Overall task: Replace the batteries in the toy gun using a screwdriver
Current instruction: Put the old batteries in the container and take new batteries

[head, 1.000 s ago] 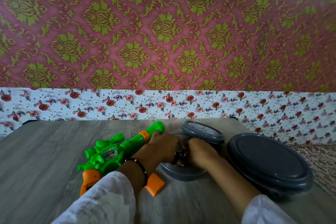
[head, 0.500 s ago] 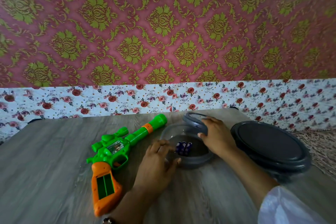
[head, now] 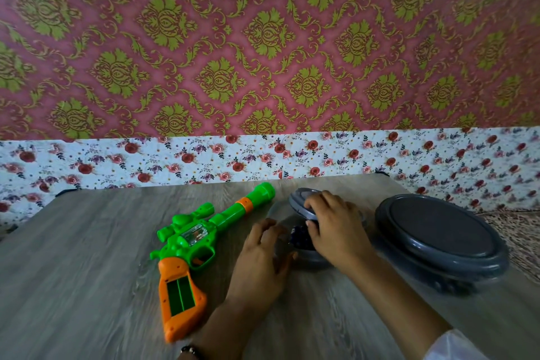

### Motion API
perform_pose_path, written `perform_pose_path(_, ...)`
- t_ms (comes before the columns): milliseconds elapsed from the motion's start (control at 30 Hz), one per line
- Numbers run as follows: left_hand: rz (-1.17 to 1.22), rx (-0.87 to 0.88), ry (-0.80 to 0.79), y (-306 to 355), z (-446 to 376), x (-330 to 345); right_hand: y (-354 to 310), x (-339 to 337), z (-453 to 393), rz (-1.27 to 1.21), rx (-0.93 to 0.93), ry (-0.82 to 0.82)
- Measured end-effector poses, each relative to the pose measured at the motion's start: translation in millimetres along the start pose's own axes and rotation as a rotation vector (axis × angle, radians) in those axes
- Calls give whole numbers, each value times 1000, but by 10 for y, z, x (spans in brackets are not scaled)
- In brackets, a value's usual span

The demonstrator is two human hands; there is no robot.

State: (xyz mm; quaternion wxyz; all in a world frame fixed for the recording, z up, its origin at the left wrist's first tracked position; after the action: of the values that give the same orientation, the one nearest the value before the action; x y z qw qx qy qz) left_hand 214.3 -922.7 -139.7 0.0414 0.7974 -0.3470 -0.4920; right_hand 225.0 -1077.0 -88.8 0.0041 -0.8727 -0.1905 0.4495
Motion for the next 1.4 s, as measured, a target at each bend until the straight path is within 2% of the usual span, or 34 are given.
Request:
perform_pose_path(167,46,-18,19,24,3,-39,-207,23,85,27,-139,20)
perform_pose_path(233,71,-13,21,38,8,-43,-272,29,107,-8,-182,-18)
perform_pose_path(300,70,4,33,36,9,-30,-293,-9,58,-144,-211,-108)
perform_pose_path(367,19,4,46,19,7,-5,-264,-93,-64,-344,-133,-233)
perform_pose_path(433,-33,-8,60,0,8,15,-152,-152,-230,-454,-17,-276)
perform_pose_path(533,-76,-14,58,3,10,28,105,-108,-451,-349,116,-254)
perform_pose_path(633,-121,10,32,4,1,36,343,101,-464,-187,286,-397)
perform_pose_path(700,-161,40,8,6,0,54,416,224,-396,-171,335,-478)
perform_pose_path(1033,-349,81,-57,60,13,129,377,284,-372,-58,330,-549)
perform_pose_path(1300,-158,68,-125,156,-44,-24,374,304,-352,-84,359,-548)
perform_pose_path(1400,-34,-30,-60,155,-129,-132,372,293,-344,-67,343,-547)
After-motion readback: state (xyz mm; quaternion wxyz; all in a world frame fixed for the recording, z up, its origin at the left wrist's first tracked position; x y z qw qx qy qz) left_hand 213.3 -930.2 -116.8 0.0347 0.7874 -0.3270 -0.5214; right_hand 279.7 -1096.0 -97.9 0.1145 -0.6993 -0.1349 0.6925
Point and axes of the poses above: each hand's wrist, its own z-axis away from the middle knuckle, its own x-axis out of the palm, y = z × x, the point moved 2 cm from there along -z, towards the middle knuckle, and after that the axes turned 10 degrees about -z, right-handed, at the moved point
